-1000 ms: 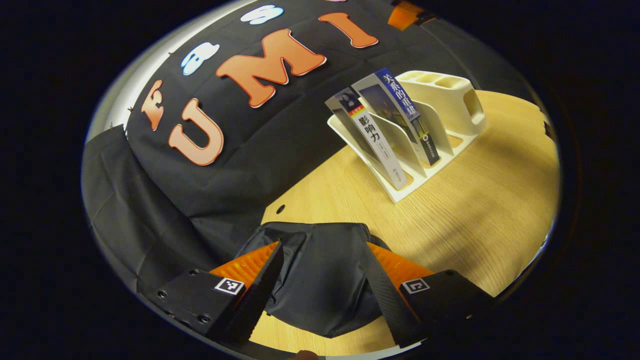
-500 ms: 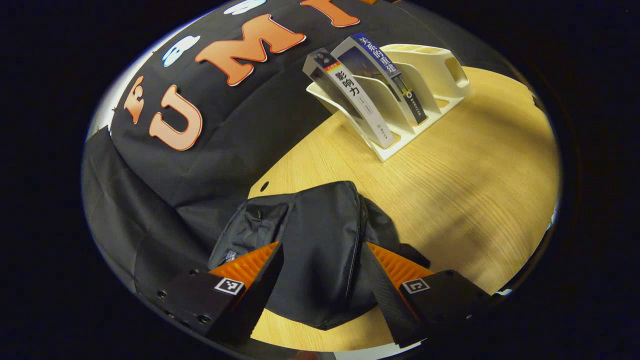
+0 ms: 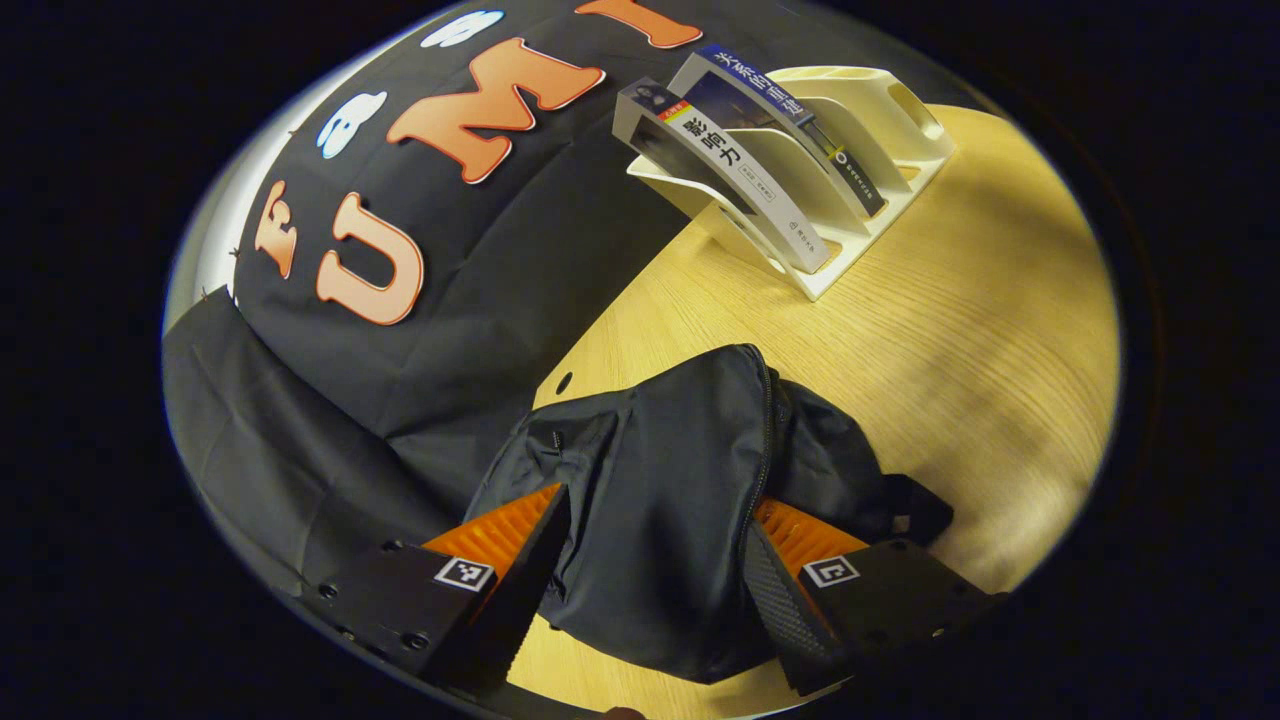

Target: Open the schoolbag, grab two books from the bookshelf and put them into the schoolbag.

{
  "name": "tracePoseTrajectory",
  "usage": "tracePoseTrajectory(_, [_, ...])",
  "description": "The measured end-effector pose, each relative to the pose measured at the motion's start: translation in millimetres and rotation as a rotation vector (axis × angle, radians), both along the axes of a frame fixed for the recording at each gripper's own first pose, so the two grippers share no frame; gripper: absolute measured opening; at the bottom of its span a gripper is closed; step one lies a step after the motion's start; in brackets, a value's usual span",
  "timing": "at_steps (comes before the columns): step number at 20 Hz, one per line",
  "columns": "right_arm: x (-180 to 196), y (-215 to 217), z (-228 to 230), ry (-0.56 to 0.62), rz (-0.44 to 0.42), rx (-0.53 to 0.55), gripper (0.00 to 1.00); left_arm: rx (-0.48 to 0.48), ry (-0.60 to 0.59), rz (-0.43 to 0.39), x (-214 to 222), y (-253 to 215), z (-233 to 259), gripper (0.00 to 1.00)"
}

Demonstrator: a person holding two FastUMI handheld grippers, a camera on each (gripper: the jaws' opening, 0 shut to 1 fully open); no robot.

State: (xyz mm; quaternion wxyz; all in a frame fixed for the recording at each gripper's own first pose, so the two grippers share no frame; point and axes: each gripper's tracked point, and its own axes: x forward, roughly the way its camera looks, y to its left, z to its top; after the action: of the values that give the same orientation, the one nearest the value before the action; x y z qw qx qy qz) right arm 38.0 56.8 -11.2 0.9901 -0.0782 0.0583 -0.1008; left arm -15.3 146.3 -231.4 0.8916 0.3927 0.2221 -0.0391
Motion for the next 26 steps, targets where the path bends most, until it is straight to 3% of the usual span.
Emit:
tracePoseTrajectory(8, [-17.7,4.3,3.0,0.022,-0.046,-0.039,0.98,0.044,0.003,0.033,37.1,12.1,-8.9,0.94])
tracePoseTrajectory(14, [-5.9,-7.7,13.4,-0.009,-0.001,-0.020,0.98,0.043,0.061,0.118,40.5,14.4,-13.7,0.59])
tracePoseTrajectory(15, [-6.5,-10.6,13.0,-0.014,0.009,-0.010,0.98,0.043,0.060,0.131,38.7,15.7,-9.1,0.37])
tracePoseTrajectory(16, [-5.8,-13.4,16.7,-0.029,0.021,-0.007,0.98,0.043,0.062,0.140,37.5,16.1,-3.8,0.31])
tracePoseTrajectory(17, [-4.4,-16.3,19.2,-0.040,0.030,-0.009,0.98,0.041,0.071,0.154,36.9,18.3,-1.6,0.17])
tracePoseTrajectory(18, [-2.0,-19.2,20.7,-0.046,0.037,-0.011,0.98,0.036,0.095,0.165,35.9,18.1,-0.6,0.12])
tracePoseTrajectory(26, [8.2,-27.4,14.5,-0.032,0.141,0.048,0.99,-0.104,0.238,0.179,30.6,26.5,25.3,0.06])
